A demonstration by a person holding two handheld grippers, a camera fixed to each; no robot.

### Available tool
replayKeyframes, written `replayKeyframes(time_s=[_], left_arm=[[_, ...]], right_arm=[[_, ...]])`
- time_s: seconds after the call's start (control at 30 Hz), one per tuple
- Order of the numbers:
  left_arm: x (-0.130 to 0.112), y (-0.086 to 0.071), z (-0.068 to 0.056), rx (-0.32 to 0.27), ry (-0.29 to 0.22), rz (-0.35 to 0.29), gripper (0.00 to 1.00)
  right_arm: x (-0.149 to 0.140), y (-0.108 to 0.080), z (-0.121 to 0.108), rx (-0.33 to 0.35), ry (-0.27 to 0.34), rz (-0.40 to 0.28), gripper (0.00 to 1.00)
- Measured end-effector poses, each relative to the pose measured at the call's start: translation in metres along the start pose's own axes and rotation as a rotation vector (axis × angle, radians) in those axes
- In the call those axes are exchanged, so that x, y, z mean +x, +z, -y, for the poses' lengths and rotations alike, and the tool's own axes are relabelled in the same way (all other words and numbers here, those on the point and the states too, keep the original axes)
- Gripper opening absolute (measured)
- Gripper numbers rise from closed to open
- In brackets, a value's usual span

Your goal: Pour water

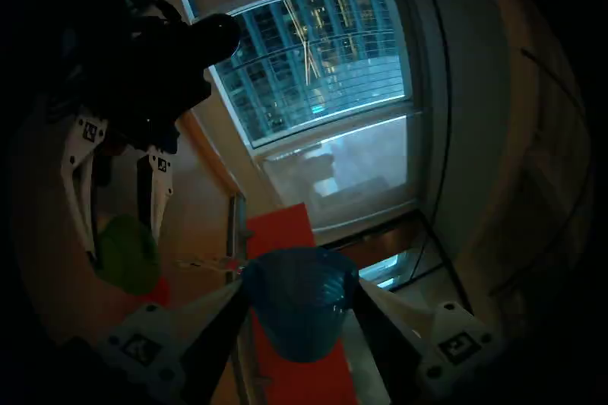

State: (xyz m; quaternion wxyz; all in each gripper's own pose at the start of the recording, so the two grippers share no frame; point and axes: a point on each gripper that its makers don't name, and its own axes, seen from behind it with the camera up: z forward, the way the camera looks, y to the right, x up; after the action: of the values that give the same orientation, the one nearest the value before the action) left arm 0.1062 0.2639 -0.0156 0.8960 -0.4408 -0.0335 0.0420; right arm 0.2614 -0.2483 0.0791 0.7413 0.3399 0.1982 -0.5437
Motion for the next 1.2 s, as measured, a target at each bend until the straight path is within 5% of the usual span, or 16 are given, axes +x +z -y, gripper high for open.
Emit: replayKeyframes(time_s=[1.2], left_arm=[[0.010,-0.001,-0.002,0.003,0.016,-0.025,0.87]], right_arm=[[0.016,-0.002,-0.014,-0.022,-0.150,-0.006,0.90]])
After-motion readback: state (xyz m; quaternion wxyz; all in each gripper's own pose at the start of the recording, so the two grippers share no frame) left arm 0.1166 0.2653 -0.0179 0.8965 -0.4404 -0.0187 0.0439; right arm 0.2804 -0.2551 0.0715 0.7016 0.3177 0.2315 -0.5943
